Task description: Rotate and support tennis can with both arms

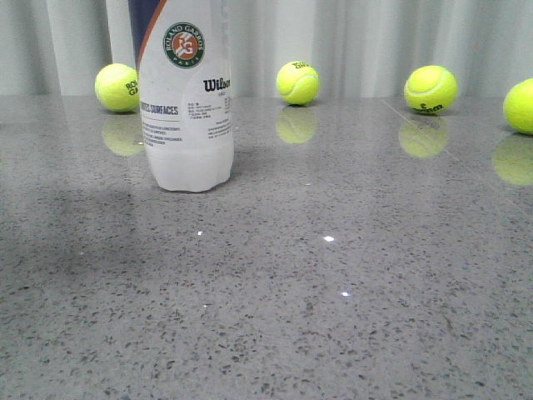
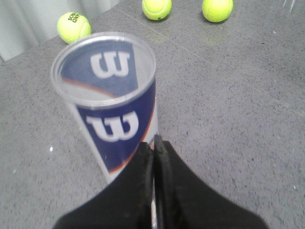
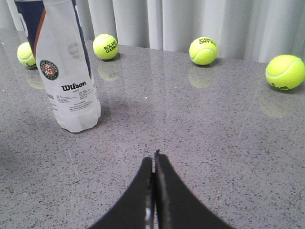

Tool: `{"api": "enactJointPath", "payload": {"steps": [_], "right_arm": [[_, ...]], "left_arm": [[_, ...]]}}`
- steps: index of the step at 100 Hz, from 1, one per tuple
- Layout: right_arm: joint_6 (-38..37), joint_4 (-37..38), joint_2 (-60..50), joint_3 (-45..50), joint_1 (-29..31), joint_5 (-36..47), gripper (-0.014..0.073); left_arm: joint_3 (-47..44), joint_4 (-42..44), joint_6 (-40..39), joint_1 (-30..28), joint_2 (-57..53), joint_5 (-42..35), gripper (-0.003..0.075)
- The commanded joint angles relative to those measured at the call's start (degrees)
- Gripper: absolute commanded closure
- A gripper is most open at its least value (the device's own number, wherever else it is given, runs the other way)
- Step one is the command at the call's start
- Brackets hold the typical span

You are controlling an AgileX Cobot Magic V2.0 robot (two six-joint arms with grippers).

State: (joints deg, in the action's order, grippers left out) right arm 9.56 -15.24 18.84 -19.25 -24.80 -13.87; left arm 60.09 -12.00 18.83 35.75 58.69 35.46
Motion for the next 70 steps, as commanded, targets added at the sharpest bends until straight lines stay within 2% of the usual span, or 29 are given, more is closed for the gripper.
{"api": "enactJointPath", "payload": {"steps": [1, 16, 56, 70], "right_arm": [[-0.02, -0.24, 0.28, -1.48, 0.33, 4.07, 0.0654], [-0.02, -0.24, 0.28, -1.48, 0.33, 4.07, 0.0654], [-0.02, -0.24, 0.28, -1.48, 0.33, 4.0, 0.0654], [-0.02, -0.24, 0.28, -1.48, 0.33, 4.0, 0.0654]], "left_arm": [[-2.7, -0.9, -0.64, -0.06, -5.11, -4.59, 0.0739], [-7.24, 8.64, -4.76, -3.67, -12.01, -4.99, 0.0739], [-19.15, 8.9, -6.63, -22.1, -27.55, -7.42, 0.0739], [-24.77, 8.18, -6.79, -26.7, -30.59, -12.24, 0.0739]]}}
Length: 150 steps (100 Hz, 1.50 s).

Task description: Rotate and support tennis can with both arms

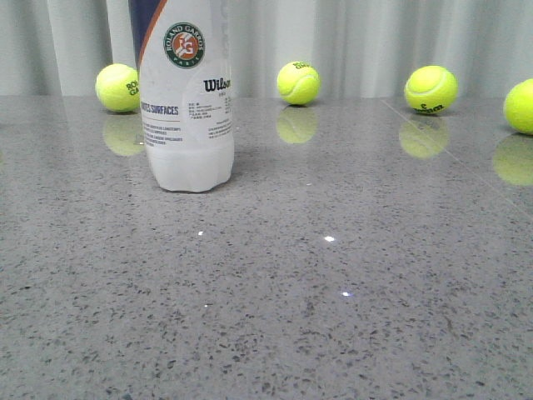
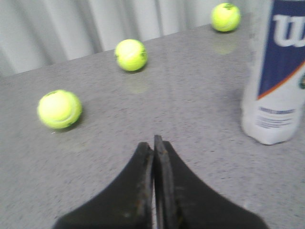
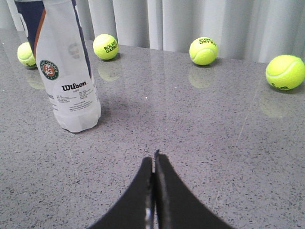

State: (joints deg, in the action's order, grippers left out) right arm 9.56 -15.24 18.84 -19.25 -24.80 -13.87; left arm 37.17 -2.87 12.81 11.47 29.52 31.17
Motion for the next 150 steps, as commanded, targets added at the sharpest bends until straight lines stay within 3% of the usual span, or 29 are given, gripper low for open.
{"api": "enactJointPath", "payload": {"steps": [1, 17, 28, 73, 79, 150], "right_arm": [[-0.02, -0.24, 0.28, -1.48, 0.33, 4.0, 0.0654], [-0.02, -0.24, 0.28, -1.48, 0.33, 4.0, 0.0654], [-0.02, -0.24, 0.28, -1.48, 0.33, 4.0, 0.0654], [-0.02, -0.24, 0.28, -1.48, 0.33, 4.0, 0.0654], [-0.02, -0.24, 0.28, -1.48, 0.33, 4.07, 0.0654], [-0.02, -0.24, 0.54, -1.48, 0.33, 3.98, 0.0654]], "left_arm": [[-2.2, -0.85, -0.78, -2.8, -1.56, -8.96, 0.0739], [-12.39, 1.93, -8.73, -5.63, -7.22, -20.69, 0.0739], [-19.61, 4.21, -15.62, -6.34, -11.61, -23.83, 0.0739], [-39.69, 5.68, -15.83, -8.11, -28.74, -31.17, 0.0739], [-39.61, 5.68, -15.42, -8.11, -31.46, -28.26, 0.0739], [-39.78, 5.78, -13.98, -8.11, -31.62, -28.77, 0.0739]]}}
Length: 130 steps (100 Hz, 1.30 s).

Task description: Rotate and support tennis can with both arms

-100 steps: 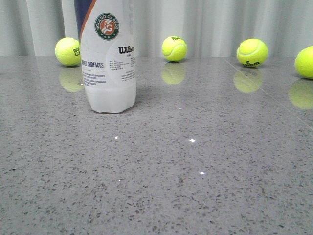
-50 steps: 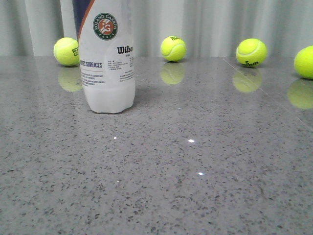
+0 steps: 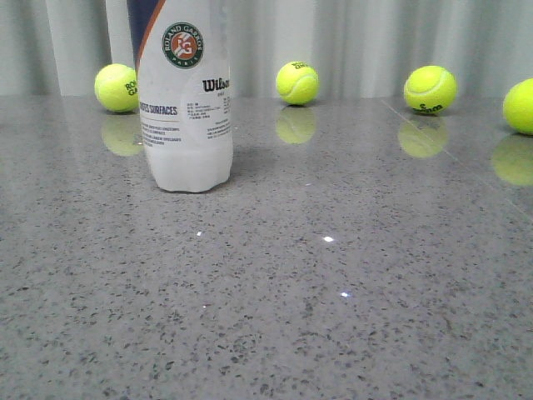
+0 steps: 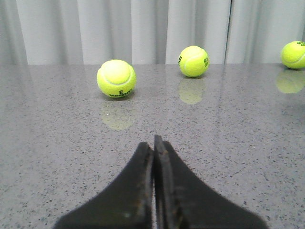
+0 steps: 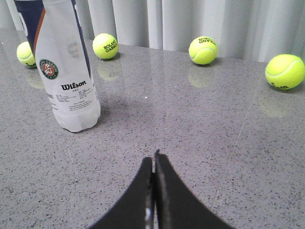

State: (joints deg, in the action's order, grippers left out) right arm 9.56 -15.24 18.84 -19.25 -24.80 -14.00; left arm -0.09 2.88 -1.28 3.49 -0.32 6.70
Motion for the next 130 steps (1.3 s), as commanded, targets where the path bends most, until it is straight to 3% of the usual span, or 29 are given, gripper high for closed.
{"api": "enactJointPath", "payload": {"steps": [1, 31, 44, 56, 76, 99, 113, 130], "right_arm": [[-0.02, -0.24, 0.54, -1.48, 0.33, 4.11, 0.0654], [-0.02, -0.24, 0.54, -1.48, 0.33, 4.24, 0.0654], [-0.02, -0.19, 0.48, 0.57, 0.95, 9.24, 0.0654], [-0.66, 4.16, 0.36, 4.16, 4.99, 16.3, 0.0654], [-11.61, 16.99, -4.58, 10.17, 14.9, 18.29, 0.0654], [-12.03, 17.89, -14.62, 17.65, 24.17, 18.34, 0.0654], [-12.03, 17.89, -20.63, 20.97, 25.35, 18.16, 0.0654], [-12.03, 17.89, -20.42, 20.9, 25.4, 17.48, 0.0654]], "left_arm": [[-2.53, 0.03, 0.1, -0.12, -1.77, -4.31, 0.0739], [-2.53, 0.03, 0.1, -0.12, -1.77, -4.31, 0.0739], [-2.53, 0.03, 0.1, -0.12, -1.77, -4.31, 0.0739], [-2.53, 0.03, 0.1, -0.12, -1.77, -4.31, 0.0739], [-2.53, 0.03, 0.1, -0.12, -1.77, -4.31, 0.0739], [-2.53, 0.03, 0.1, -0.12, -1.77, -4.31, 0.0739], [-2.53, 0.03, 0.1, -0.12, -1.77, -4.31, 0.0739], [-2.53, 0.03, 0.1, -0.12, -1.77, -4.31, 0.0739]]}}
